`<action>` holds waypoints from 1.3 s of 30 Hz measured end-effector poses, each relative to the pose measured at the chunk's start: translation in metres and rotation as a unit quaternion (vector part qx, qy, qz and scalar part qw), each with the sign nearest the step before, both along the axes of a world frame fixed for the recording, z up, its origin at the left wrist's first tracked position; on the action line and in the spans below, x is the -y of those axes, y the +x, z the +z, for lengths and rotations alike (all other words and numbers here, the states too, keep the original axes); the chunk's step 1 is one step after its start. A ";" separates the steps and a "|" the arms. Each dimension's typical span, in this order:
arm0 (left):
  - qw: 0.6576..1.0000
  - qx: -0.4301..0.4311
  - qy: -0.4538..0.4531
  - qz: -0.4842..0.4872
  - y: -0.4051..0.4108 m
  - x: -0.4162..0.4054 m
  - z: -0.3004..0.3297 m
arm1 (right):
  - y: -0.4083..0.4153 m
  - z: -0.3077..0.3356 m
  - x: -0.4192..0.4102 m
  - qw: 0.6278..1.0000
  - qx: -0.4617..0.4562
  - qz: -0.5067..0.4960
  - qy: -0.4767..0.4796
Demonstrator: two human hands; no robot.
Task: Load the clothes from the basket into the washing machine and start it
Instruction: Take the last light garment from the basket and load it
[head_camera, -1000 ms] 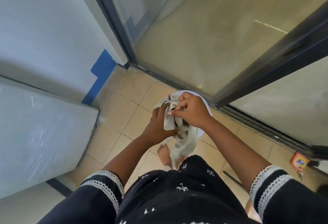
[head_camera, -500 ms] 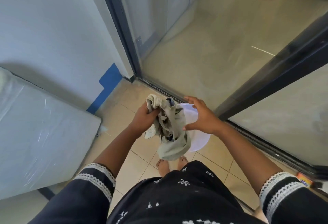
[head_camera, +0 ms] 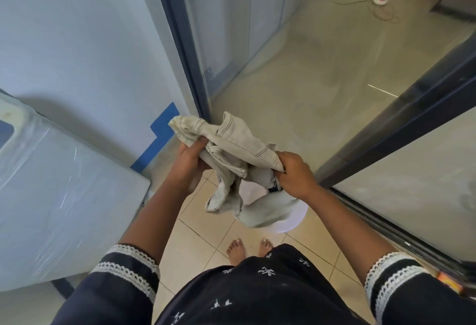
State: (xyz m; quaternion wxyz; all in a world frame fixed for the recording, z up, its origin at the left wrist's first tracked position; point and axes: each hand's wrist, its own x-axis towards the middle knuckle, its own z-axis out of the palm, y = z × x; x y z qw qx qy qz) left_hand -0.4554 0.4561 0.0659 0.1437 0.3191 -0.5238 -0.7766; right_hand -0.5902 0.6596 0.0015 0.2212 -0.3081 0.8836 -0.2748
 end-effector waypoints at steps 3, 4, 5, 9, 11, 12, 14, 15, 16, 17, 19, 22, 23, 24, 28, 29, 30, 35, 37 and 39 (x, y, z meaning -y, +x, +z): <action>0.994 0.033 -0.100 -0.027 0.006 0.004 0.002 | -0.004 0.008 -0.006 0.968 -0.143 0.047 0.200; 0.988 0.042 -0.145 -0.044 0.007 0.005 0.003 | -0.005 0.008 -0.009 0.959 -0.166 0.055 0.223; 0.980 0.053 -0.182 -0.060 0.007 0.006 0.005 | -0.007 0.008 -0.013 0.957 -0.174 0.051 0.225; 0.961 0.074 -0.254 -0.083 0.002 0.002 0.009 | -0.019 0.008 -0.023 0.977 -0.149 0.006 0.152; 0.969 0.045 -0.232 -0.073 -0.003 -0.007 0.014 | -0.024 0.007 -0.025 0.988 -0.118 0.003 0.102; 0.972 0.030 -0.220 -0.075 -0.006 -0.011 0.017 | -0.026 0.007 -0.025 0.991 -0.095 0.013 0.089; 0.974 0.011 -0.209 -0.092 -0.014 -0.020 0.024 | -0.028 0.008 -0.023 0.994 -0.061 0.051 0.075; 0.975 -0.002 -0.199 -0.102 -0.019 -0.024 0.027 | -0.029 0.008 -0.022 0.994 -0.055 0.063 0.070; 0.978 -0.014 -0.178 -0.105 -0.023 -0.028 0.028 | -0.028 0.009 -0.021 0.994 -0.051 0.066 0.068; 0.984 -0.023 -0.148 -0.098 -0.026 -0.031 0.031 | -0.028 0.007 -0.020 0.995 -0.043 0.062 0.070; 0.992 -0.034 -0.085 -0.083 -0.033 -0.036 0.035 | -0.025 0.004 -0.016 0.995 -0.028 0.053 0.078; 0.994 -0.050 -0.011 -0.098 -0.037 -0.046 0.035 | -0.022 -0.003 -0.011 0.999 0.007 0.022 0.047; 0.993 -0.057 0.011 -0.102 -0.037 -0.050 0.035 | -0.020 -0.006 -0.011 0.999 0.023 0.012 0.036; 0.993 -0.062 0.028 -0.098 -0.036 -0.052 0.033 | -0.017 -0.007 -0.012 0.999 0.043 0.007 0.024; 0.993 -0.069 0.093 -0.010 -0.025 -0.045 0.026 | -0.008 -0.004 -0.016 0.987 0.157 0.008 -0.030; 0.993 -0.063 0.096 0.013 -0.020 -0.039 0.023 | -0.008 -0.001 -0.015 0.988 0.150 0.019 -0.024; 0.996 -0.035 0.070 0.034 -0.015 -0.032 0.017 | -0.010 0.004 -0.014 0.991 0.131 0.039 -0.004; 0.949 0.230 -0.200 0.085 0.014 0.018 -0.034 | -0.020 0.025 -0.009 0.978 -0.026 0.129 0.162; 0.889 0.263 -0.374 -0.006 0.019 0.020 -0.043 | -0.020 0.033 -0.005 0.980 -0.018 0.117 0.160; 0.856 0.216 -0.447 -0.145 0.013 0.002 -0.043 | -0.019 0.041 0.002 0.982 -0.012 0.105 0.156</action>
